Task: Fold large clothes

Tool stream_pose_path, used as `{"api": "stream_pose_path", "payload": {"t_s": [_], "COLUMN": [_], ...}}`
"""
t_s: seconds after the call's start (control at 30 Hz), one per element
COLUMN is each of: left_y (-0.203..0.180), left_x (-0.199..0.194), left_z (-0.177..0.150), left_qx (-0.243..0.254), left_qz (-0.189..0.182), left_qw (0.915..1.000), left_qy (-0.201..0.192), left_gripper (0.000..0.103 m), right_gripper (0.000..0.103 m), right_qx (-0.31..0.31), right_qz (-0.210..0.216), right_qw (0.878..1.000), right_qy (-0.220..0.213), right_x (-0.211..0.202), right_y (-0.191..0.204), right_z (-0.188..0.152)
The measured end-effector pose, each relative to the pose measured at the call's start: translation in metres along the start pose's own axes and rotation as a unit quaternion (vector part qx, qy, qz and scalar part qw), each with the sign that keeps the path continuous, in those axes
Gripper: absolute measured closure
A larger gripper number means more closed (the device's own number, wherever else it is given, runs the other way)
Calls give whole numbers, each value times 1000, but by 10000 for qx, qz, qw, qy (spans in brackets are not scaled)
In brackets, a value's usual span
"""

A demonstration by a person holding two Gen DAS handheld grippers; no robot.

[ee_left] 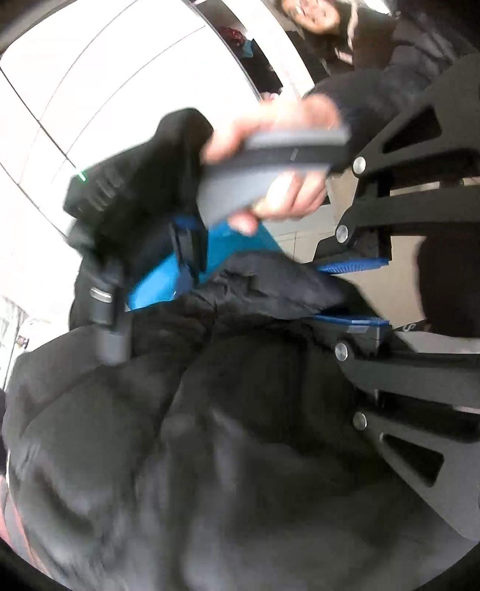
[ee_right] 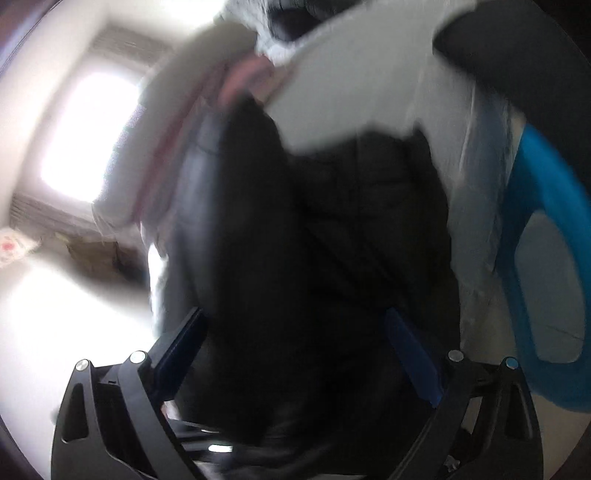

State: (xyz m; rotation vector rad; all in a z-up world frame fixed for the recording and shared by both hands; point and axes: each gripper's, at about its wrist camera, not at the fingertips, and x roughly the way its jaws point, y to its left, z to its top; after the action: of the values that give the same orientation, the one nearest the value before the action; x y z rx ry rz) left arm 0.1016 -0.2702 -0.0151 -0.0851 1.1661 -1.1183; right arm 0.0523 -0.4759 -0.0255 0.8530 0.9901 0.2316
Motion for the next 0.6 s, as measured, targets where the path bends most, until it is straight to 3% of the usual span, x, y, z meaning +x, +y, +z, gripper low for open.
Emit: {"api": "stream_pose_path", "payload": {"t_s": [0.07,0.13,0.27,0.33,0.37,0.43,0.53,0.57,0.6], "left_y": [10,30,73,96,104,125,150,155,156], "left_x": [-34,-65,-110,-143,-149,-168,-187,-189,-191], "left_z": [-13,-19,-17,-20,-23,-29,-39,-42,-45], "left_qx": [-183,-522,-1196,-1569,-1701,-2025,-2405,-2490,-2515], "left_qz": [-111,-200,-163,-270,-305,-262,-299,-269,-255], "left_qw": [9994,9965,9857,9712,9655,9521,9368,9339,9330], "left_qy": [-261,-629,-1177,-1775,-1949,-2278,-2525,-2552,-2561], "left_gripper": [71,50,50,47,45,44,44,44,44], "right_gripper": [10,10,10,10,10,10,10,10,10], "right_qx": [-231,-469,-467,-642,-694,-945,-1150,-1159,-1142], "right_qz": [-181,-235,-430,-434,-339,276,729,718,388], "right_qw": [9995,9981,9967,9939,9924,9874,9875,9893,9920], "right_qy": [-103,-333,-496,-783,-960,-1235,-797,-523,-360], "right_x": [-7,-24,-43,-68,-68,-79,-65,-52,-41], "right_y": [4,13,18,31,39,57,75,76,76], "right_z": [-8,-12,-7,-11,-13,-16,-19,-20,-17]}}
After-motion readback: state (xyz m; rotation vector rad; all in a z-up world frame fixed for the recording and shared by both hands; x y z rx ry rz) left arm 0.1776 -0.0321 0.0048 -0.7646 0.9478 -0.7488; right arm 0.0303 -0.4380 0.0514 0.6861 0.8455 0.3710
